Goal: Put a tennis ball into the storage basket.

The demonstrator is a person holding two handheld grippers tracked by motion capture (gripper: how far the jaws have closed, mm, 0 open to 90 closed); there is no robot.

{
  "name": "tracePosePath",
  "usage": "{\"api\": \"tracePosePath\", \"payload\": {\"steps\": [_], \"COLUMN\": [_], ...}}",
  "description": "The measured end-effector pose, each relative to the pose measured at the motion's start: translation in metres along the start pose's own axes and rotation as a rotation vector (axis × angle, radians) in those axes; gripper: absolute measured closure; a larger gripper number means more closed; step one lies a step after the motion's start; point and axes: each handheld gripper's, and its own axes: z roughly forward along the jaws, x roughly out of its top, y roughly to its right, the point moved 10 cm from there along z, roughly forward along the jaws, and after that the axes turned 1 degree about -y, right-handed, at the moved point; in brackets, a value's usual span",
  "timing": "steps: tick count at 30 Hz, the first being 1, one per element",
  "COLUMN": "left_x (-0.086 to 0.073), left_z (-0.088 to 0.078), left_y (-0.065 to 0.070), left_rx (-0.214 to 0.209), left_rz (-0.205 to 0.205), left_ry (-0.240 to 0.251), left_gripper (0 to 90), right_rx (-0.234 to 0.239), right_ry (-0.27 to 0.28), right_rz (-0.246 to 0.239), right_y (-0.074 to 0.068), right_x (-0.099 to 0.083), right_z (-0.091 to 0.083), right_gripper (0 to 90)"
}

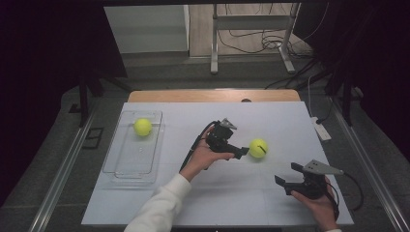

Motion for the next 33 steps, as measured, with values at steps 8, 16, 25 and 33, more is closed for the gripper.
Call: {"api": "tracePosePath", "payload": {"steps": [8, 16, 25, 33], "left_x": [0.004, 0.008, 0.013, 0.014], "left_z": [0.007, 0.013, 0.021, 0.029], "left_y": [-0.002, -0.002, 0.000, -0.001], "left_rx": [0.003, 0.001, -0.007, -0.011], "left_rz": [-0.007, -0.006, -0.001, -0.006], "left_ry": [-0.004, -0.013, -0.025, -0.040], "left_gripper": [10.7, 10.7, 10.5, 10.4], "right_rx": [0.013, 0.014, 0.013, 0.012], "right_ry": [-0.001, 0.000, -0.002, -0.004], "right_rz": [-0.009, -0.008, -0.006, -0.006], "right_y": [-0.002, -0.002, -0.002, -0.002], "right_x": [0.002, 0.003, 0.002, 0.001], "right_z": [0.005, 0.005, 0.005, 0.005], "right_gripper": [13.4, 13.4, 13.5, 13.5]}}
